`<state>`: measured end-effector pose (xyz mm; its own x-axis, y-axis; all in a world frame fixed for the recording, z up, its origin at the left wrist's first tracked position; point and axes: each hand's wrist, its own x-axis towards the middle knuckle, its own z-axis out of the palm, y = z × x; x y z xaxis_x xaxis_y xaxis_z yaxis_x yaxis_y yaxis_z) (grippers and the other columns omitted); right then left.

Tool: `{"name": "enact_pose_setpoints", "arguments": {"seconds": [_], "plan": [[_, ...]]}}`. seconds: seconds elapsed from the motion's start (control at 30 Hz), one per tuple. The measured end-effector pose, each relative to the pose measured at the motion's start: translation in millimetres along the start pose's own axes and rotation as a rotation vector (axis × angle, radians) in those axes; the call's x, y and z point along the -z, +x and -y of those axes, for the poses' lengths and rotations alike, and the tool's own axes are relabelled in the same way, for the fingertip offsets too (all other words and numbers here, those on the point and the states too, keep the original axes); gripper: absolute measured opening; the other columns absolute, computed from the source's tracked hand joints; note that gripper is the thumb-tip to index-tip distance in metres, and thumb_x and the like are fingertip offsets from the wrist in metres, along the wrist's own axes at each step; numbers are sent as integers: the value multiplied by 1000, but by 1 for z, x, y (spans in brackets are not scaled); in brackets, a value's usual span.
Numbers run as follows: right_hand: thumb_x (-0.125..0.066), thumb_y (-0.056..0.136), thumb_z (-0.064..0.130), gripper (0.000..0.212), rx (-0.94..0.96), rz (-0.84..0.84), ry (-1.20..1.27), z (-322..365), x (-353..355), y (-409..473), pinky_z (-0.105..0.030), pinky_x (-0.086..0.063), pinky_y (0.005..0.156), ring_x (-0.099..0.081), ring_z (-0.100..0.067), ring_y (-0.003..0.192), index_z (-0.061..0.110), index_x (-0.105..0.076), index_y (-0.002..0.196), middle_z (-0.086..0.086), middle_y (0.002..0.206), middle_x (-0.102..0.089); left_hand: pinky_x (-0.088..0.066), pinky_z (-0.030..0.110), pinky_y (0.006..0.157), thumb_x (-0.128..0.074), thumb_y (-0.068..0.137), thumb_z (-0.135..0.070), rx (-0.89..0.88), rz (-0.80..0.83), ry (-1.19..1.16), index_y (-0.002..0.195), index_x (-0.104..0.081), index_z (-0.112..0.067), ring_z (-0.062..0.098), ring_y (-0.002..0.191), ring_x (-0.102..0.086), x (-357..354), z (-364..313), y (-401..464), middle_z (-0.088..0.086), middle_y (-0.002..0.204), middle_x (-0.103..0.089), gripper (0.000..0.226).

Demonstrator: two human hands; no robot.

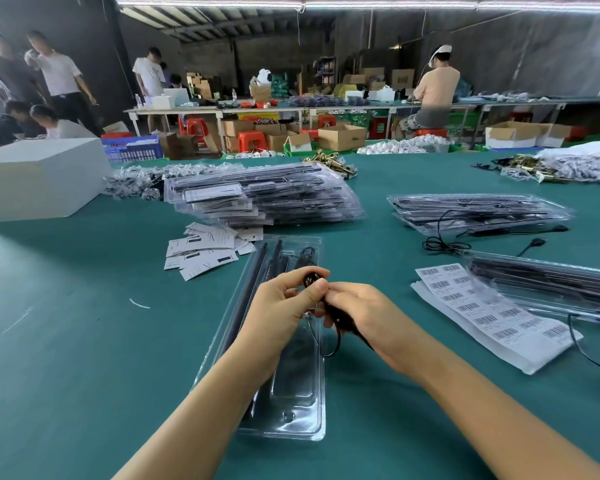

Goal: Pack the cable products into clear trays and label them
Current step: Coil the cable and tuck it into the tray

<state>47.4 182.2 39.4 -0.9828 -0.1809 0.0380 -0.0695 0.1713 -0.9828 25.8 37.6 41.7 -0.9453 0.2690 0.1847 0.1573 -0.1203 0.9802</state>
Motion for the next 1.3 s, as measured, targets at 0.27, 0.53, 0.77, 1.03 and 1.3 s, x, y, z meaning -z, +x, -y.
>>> {"name": "enact_pose_setpoints", "arguments": {"seconds": [0.27,0.53,0.77,1.03,1.3], "plan": [[-64,90,32,18,28,-207,-302,-3,-9,-4,-26,-52,64,-68,-8,74,20,-66,103,2,93,-70,-40,15,61,-64,90,-16,51,-152,17,95,-72,-17,1,72,-58,6,2,2,-4,84,-70,10],[-73,83,17,5,-16,-193,-60,-5,-5,-3,-12,-39,46,-61,-16,51,16,-72,88,0,77,-72,-44,27,88,-64,90,-12,-304,-118,647,110,-71,-31,9,101,-56,10,2,2,-10,108,-63,28],[-72,84,14,2,12,-131,-46,-4,1,-4,-8,-37,44,-57,-6,48,14,-73,83,9,62,-67,-38,55,95,-67,81,-5,-765,89,1331,100,-72,-18,29,123,-53,21,1,2,-12,108,-69,23],[-77,79,14,19,-67,-100,-123,-5,11,-1,-12,-42,50,-59,-1,57,14,-60,88,-1,78,-67,-45,54,91,-78,76,-17,-722,229,1475,87,-73,-25,21,104,-64,25,-2,2,-11,83,-66,14],[-72,83,27,14,-50,16,-350,5,21,-5,-15,-42,57,-67,-11,62,22,-63,92,5,80,-71,-27,31,96,-45,100,-27,-401,276,1298,102,-64,-17,17,104,-43,30,-5,5,-9,93,-57,21]]}}
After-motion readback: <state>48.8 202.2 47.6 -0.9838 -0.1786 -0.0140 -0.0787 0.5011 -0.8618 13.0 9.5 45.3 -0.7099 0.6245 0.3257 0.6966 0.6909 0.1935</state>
